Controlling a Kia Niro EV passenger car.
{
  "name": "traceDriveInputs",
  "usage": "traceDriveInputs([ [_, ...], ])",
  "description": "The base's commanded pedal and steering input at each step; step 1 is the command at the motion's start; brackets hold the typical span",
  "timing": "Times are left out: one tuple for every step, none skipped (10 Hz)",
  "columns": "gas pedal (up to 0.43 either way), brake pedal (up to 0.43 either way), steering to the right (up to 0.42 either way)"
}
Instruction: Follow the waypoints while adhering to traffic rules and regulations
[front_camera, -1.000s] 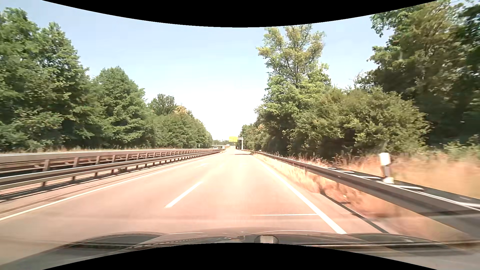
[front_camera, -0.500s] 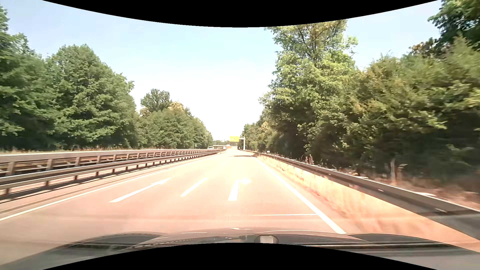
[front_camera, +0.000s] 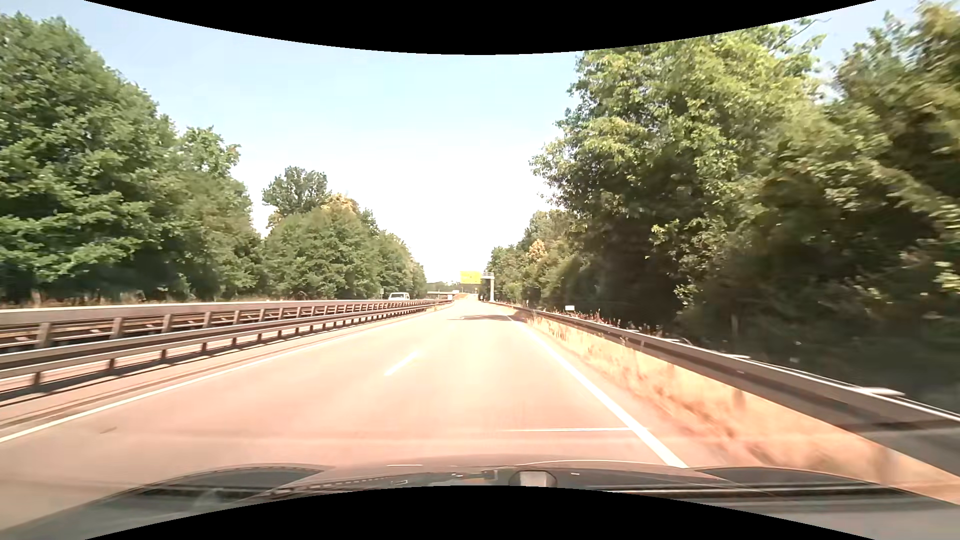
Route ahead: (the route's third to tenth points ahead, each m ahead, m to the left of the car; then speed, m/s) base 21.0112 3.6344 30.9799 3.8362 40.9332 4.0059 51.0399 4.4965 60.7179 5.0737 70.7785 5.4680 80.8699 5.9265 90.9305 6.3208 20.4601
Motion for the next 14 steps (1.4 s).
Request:
traceDriveInputs([
  [0.008,0.0,-0.005],
  [0.098,0.0,-0.005],
  [0.11,0.0,-0.005],
  [0.118,0.0,-0.005],
  [0.138,0.0,-0.005],
  [0.138,0.0,-0.005],
  [0.138,0.0,-0.004],
  [0.138,0.0,-0.004],
  [0.138,0.0,-0.004],
  [0.138,0.0,-0.004],
  [0.138,0.0,-0.004],
  [0.138,0.0,-0.004],
  [0.138,0.0,-0.004],
  [0.138,0.0,-0.004],
])
